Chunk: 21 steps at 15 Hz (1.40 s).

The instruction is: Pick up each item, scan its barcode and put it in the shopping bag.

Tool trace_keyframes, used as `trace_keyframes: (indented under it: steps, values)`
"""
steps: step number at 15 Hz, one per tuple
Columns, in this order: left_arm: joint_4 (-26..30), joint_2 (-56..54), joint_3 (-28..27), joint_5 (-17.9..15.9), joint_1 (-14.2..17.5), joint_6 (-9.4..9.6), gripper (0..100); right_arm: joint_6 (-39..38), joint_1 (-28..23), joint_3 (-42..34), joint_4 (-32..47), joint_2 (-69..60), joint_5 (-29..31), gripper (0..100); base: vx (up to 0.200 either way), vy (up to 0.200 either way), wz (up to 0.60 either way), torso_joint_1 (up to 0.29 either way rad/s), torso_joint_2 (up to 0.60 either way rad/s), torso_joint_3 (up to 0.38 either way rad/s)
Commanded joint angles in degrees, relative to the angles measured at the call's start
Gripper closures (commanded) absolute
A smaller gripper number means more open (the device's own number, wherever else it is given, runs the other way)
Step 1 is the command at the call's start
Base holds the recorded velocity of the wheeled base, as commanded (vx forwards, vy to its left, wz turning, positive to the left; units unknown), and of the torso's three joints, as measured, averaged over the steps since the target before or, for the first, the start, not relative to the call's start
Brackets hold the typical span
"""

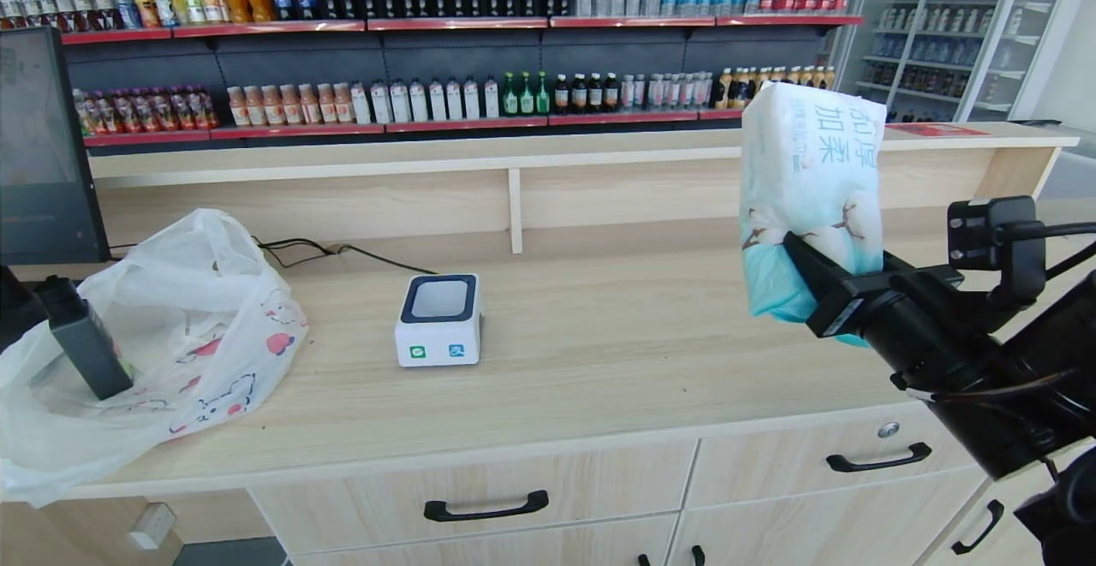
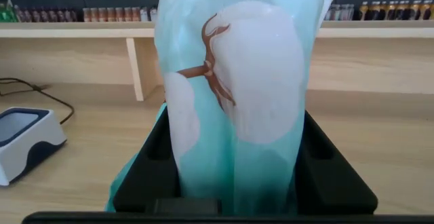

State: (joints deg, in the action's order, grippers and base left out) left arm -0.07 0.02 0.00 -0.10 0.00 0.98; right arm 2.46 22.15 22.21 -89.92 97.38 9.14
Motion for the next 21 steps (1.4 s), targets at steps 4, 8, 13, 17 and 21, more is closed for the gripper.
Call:
trace_keyframes:
  steps: [4,8,13,17,21]
  values:
    - [0.0,0.0,0.0,0.0,-0.1,0.08,0,-1.4,0.7,-0.2,-0.1,2.5,-0.2,100,0.000,0.000,0.00,0.000,0.00,0.000]
    - [0.0,0.0,0.0,0.0,0.0,-0.10,0,-1.6,1.5,-0.5,-0.1,3.0,-0.2,100,-0.150,0.000,0.00,0.007,0.01,0.001]
    - [0.0,0.0,0.0,0.0,0.0,-0.10,0,-1.7,1.5,-1.4,-0.1,2.6,-0.2,100,0.000,0.040,0.00,0.005,0.00,0.000]
    - [0.0,0.0,0.0,0.1,0.0,-0.27,0,-2.2,1.6,-2.3,-0.1,2.5,-0.2,100,0.000,0.200,0.00,0.011,0.00,0.002]
    - [0.0,0.0,0.0,0.1,0.0,-0.45,0,-2.6,1.8,-2.6,-0.1,2.1,-0.2,100,0.000,0.200,0.00,0.002,0.00,0.005]
